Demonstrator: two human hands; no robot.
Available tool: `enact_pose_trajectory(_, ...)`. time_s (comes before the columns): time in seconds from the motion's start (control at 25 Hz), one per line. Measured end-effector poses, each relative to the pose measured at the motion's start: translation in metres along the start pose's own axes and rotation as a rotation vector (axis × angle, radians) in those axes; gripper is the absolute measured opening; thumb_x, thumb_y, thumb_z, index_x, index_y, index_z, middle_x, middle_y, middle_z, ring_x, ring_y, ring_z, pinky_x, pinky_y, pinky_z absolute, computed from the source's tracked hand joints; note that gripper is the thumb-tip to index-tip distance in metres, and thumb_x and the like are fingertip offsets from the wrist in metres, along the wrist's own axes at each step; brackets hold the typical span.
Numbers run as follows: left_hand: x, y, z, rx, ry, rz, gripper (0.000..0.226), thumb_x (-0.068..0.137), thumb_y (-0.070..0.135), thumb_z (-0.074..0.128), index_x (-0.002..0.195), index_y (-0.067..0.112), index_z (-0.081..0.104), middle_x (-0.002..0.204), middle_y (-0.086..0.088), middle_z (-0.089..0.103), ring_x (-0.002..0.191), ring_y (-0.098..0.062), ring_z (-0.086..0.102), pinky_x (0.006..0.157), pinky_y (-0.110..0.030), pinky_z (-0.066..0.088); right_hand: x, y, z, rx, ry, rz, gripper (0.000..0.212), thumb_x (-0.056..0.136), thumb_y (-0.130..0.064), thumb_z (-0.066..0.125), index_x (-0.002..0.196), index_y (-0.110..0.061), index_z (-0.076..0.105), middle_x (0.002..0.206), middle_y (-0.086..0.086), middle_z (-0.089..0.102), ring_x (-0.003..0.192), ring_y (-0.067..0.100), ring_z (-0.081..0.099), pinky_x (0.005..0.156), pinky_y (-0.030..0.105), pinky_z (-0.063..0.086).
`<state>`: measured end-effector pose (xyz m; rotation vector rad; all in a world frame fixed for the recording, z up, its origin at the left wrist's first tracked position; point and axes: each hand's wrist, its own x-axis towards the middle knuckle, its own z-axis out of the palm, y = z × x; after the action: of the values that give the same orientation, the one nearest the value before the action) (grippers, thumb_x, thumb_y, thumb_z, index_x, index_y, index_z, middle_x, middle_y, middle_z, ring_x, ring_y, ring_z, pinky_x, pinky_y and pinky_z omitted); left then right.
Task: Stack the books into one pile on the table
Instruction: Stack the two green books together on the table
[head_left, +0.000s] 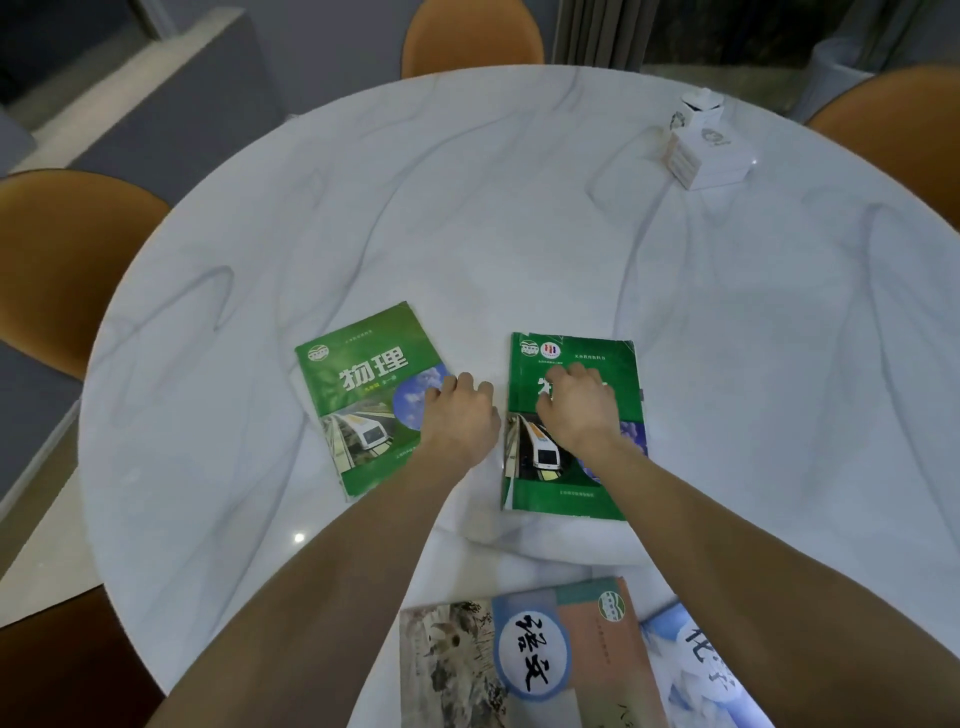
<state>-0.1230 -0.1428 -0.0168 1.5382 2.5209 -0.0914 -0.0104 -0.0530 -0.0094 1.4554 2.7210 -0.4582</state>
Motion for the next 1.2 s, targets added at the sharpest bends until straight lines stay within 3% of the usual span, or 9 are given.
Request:
enact_pose_trajectory(0.24, -0.011, -0.057, 0.000, -0.027, 0.056, -0.110, 0.035, 0.094, 0.023, 0.041, 0.124, 0.009, 0.054, 0.124, -0.016, 0.056, 0.118, -0.033, 0.048, 0.098, -0.045, 0.037, 0.016, -0.058, 0.006, -0.106, -0.063, -0.226, 0.038, 0.095, -0.025, 0.042, 0.127, -0.008, 0.051, 0.128, 0.016, 0.055, 0.120, 0.032, 0.047, 0.098, 0.042, 0.041)
enact_pose_trajectory(0.52, -0.031, -0.129, 0.011, -0.091, 0.034, -0.318, 0.033, 0.092, 0.021, 0.044, 0.121, 0.009, 0.054, 0.124, -0.014, 0.054, 0.118, -0.033, 0.046, 0.098, -0.045, 0.037, 0.039, -0.108, 0.029, -0.172, -0.142, -0.308, 0.037, 0.095, -0.022, 0.041, 0.129, -0.007, 0.048, 0.128, 0.017, 0.053, 0.118, 0.032, 0.049, 0.094, 0.041, 0.044)
enact_pose_trajectory(0.72, -0.034, -0.153, 0.029, -0.259, 0.034, -0.482, 0.032, 0.096, 0.027, 0.041, 0.119, 0.007, 0.051, 0.122, -0.015, 0.054, 0.116, -0.032, 0.047, 0.095, -0.045, 0.041, 0.058, -0.121, 0.054, -0.019, -0.200, -0.140, 0.040, 0.097, -0.026, 0.043, 0.127, -0.001, 0.046, 0.129, 0.021, 0.050, 0.120, 0.035, 0.047, 0.097, 0.043, 0.043)
enact_pose_trajectory(0.96, -0.025, -0.151, 0.041, -0.804, 0.080, -0.770, 0.044, 0.096, 0.032, 0.050, 0.125, -0.001, 0.043, 0.126, -0.020, 0.046, 0.112, -0.037, 0.054, 0.089, -0.042, 0.046, 0.078, -0.125, 0.072, 0.145, -0.217, 0.022, 0.045, 0.091, -0.033, 0.056, 0.114, 0.005, 0.054, 0.122, 0.025, 0.054, 0.114, 0.038, 0.051, 0.091, 0.040, 0.045)
enact_pose_trajectory(1.2, -0.020, -0.142, 0.042, -0.841, 0.070, -0.886, 0.043, 0.094, 0.031, 0.055, 0.122, 0.001, 0.045, 0.128, -0.019, 0.044, 0.114, -0.038, 0.053, 0.089, -0.045, 0.048, 0.089, -0.128, 0.073, 0.217, -0.266, 0.113, 0.045, 0.086, -0.033, 0.065, 0.113, 0.002, 0.055, 0.118, 0.022, 0.058, 0.093, 0.029, 0.053, 0.072, 0.030, 0.040)
